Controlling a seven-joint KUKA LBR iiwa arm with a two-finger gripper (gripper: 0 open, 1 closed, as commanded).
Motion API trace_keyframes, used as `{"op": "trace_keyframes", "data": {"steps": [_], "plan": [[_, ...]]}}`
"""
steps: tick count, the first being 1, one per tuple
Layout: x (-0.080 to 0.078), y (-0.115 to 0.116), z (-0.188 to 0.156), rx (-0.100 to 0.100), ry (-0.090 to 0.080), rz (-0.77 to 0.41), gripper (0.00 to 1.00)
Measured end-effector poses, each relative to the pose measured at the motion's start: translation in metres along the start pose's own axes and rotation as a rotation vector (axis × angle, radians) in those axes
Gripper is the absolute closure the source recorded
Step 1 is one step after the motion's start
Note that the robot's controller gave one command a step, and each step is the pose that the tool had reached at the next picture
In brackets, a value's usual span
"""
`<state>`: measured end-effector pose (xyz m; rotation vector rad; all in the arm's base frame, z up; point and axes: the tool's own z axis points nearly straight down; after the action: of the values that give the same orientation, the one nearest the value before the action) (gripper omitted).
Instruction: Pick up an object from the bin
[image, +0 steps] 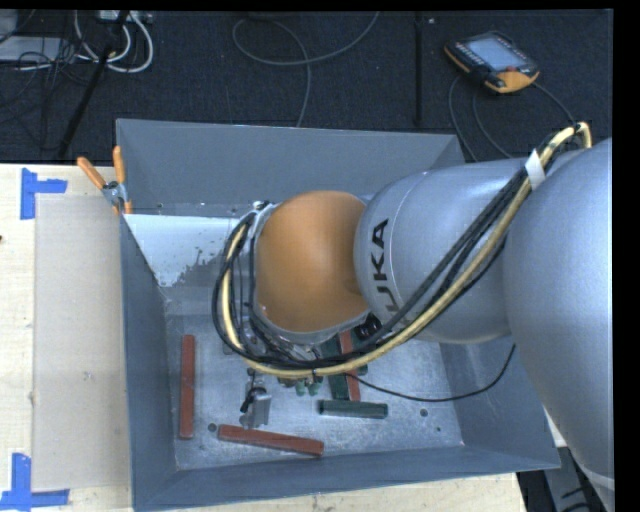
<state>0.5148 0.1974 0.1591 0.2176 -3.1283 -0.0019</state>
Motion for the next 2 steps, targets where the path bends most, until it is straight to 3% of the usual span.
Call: {"op": "trace_keyframes", "data": {"steps": [1,2], "plan": [[0.019,-0.016,0.023,0.001,-0.004,0.3,0.0],[0.032,-0.027,0.067,0.001,-0.004,0.145,0.0]]}}
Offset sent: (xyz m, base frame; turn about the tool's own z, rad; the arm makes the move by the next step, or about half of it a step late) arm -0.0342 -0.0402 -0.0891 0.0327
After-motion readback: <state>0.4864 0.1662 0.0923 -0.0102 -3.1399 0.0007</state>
